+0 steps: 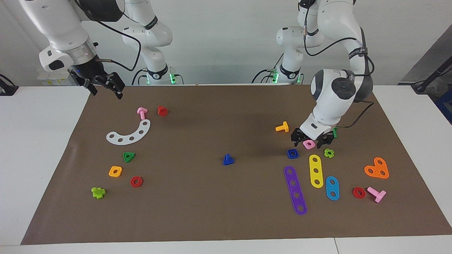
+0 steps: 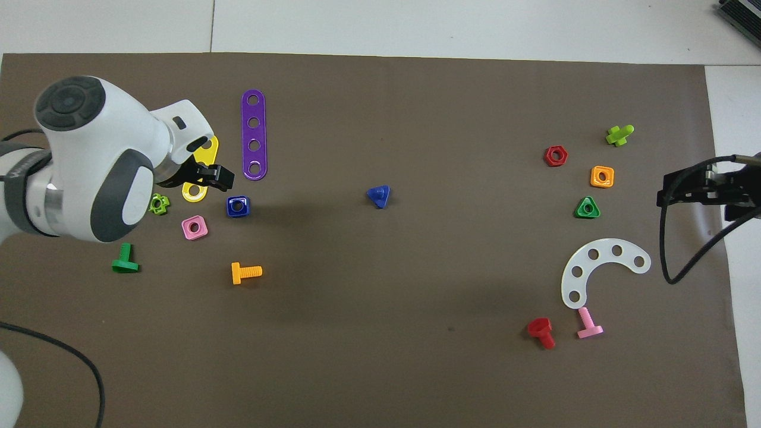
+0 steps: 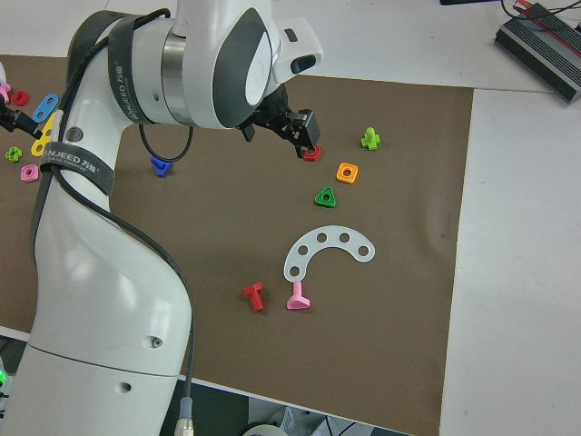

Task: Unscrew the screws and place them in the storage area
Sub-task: 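Retract the left gripper while the right gripper reaches the blue bolt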

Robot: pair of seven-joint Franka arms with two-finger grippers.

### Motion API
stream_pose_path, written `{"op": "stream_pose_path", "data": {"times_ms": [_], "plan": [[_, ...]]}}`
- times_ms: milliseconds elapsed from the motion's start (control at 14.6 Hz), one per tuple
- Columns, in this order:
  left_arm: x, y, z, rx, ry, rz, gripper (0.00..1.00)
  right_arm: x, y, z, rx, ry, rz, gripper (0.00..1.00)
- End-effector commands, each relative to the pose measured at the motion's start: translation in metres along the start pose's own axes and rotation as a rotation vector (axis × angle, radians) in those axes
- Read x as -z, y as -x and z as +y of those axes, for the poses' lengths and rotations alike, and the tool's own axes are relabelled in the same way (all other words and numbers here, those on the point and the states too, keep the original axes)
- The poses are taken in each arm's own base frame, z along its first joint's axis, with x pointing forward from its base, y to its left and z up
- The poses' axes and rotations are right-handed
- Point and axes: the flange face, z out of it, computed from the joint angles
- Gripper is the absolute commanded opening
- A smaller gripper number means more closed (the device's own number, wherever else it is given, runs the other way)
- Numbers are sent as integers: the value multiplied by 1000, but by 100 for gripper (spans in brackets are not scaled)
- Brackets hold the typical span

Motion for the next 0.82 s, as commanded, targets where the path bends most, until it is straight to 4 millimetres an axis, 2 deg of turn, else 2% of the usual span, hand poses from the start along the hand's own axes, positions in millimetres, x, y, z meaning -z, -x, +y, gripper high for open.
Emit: {"op": "stream_pose_path", "data": {"times_ms": [0, 137, 274, 411, 617, 754], "plan": [[33, 4, -37, 46, 7, -19, 100, 0, 6, -27, 69, -12, 59, 100], [44, 11, -60, 64, 0, -23, 100, -23, 8, -56, 58, -15, 72, 100], [65, 18, -66, 68, -3, -21, 100, -38, 12, -101, 58, -20, 79, 100], [95, 23, -66, 73, -4, -36, 100, -72, 6, -164, 21, -22, 81, 100], [135, 38, -59, 68, -6, -41, 100, -119, 4, -272, -34, -47, 122, 100], [154, 48, -50, 60, -8, -22, 100, -154, 0, -319, -73, -61, 140, 100]]}}
